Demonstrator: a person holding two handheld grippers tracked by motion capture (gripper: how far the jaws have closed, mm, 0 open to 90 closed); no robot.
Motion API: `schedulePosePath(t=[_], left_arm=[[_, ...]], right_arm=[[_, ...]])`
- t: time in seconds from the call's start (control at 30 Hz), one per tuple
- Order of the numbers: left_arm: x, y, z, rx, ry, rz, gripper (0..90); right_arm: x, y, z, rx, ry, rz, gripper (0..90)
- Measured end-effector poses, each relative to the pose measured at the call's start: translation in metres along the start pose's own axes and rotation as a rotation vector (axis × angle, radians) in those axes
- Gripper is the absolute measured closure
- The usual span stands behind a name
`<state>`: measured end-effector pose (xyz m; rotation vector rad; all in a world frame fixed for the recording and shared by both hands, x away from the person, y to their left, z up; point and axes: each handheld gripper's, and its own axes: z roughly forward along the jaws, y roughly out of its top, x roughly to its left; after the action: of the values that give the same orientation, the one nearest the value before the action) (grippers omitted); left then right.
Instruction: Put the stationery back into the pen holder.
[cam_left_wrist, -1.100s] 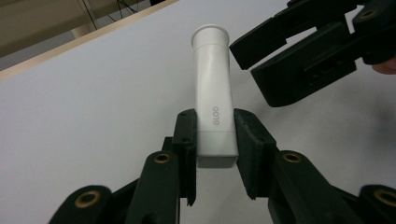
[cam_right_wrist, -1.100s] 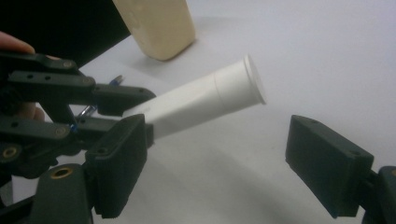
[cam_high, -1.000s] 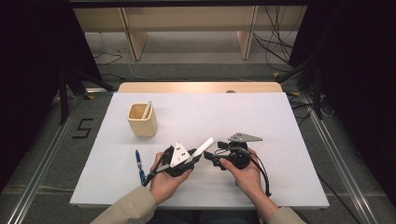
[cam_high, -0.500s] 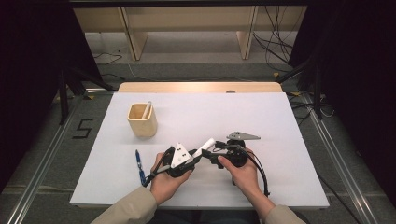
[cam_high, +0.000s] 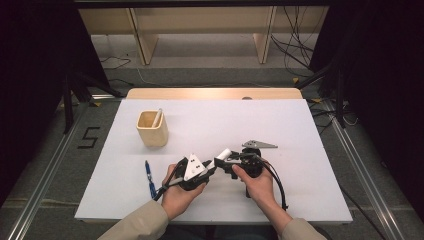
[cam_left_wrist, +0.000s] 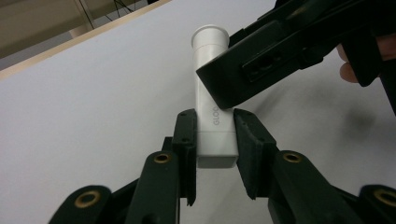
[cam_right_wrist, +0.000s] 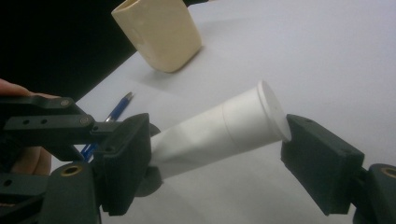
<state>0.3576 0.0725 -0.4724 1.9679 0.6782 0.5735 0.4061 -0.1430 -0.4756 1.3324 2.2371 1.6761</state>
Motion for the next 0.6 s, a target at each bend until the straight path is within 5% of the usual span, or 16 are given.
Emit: schedulePosePath(t=[0.6], left_arm=[[-0.0009,-0.0024,0.0017,0.001,0.028,-0.001,70.8]], right_arm=[[-0.0050,0.0053,-0.0073,-0.088,0.044,0.125,52.6]])
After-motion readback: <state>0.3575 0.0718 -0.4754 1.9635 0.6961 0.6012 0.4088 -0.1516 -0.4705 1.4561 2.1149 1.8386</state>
